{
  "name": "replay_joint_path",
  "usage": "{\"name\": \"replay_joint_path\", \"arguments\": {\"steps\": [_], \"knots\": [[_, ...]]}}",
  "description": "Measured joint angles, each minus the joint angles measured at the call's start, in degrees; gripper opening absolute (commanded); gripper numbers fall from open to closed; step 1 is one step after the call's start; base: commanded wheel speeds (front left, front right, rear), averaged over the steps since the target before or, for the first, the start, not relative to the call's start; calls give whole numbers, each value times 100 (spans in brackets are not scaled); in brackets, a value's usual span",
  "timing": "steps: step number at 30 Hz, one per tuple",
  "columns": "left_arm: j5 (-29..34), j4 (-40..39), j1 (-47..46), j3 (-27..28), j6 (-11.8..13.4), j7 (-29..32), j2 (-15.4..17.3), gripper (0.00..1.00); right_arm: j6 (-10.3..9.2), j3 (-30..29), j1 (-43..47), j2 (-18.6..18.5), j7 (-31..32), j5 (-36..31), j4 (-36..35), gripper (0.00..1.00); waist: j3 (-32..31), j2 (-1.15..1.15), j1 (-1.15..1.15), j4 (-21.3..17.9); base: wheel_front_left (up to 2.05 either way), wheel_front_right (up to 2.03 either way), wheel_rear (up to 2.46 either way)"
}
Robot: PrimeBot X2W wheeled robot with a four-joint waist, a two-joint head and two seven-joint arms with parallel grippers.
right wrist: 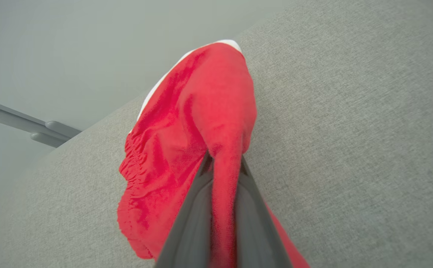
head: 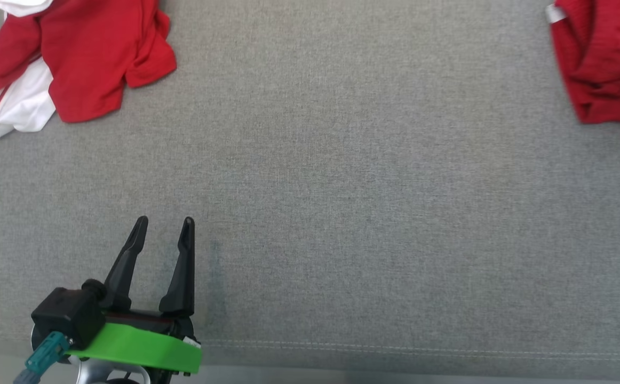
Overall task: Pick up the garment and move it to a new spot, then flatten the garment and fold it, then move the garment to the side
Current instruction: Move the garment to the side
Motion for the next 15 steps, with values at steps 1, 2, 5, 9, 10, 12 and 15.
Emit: {"name": "replay_joint_path", "arguments": {"steps": [1, 2, 5, 9, 10, 12, 15], "knots": [[-10, -13, -10, -21, -1, 4, -2, 100, 0, -38, -57, -101, 38, -64, 0, 0, 58, 0, 0, 21, 0, 0, 0], [-31, -21, -37, -29, -3, 24, -3, 100, 0, -78, -107, -197, 48, -147, 2, 0, 115, 0, 0, 44, 0, 0, 0], [-40, -31, -198, -26, -48, 23, -5, 100, 0, -190, -273, -402, 98, -267, 2, 0, 288, 0, 0, 121, 0, 0, 0], [-41, -12, -261, -23, -51, 23, -25, 100, 0, -310, -394, -498, 98, -380, 45, 0, 478, 0, 0, 244, 0, 0, 0], [-41, -9, -261, -12, -51, 23, -25, 100, 0, -335, -396, -523, 98, -435, 78, 0, 515, 0, 0, 275, 0, 0, 0], [-41, -14, -261, 25, -51, 23, -23, 100, 0, -391, -411, -583, 148, -539, 141, 0, 589, 0, 0, 327, 0, 0, 0], [-42, -54, -261, 126, -42, 23, -22, 100, 0, -499, -536, -612, 176, -572, 183, 0, 702, 0, 0, 370, 0, 0, 0]]}}
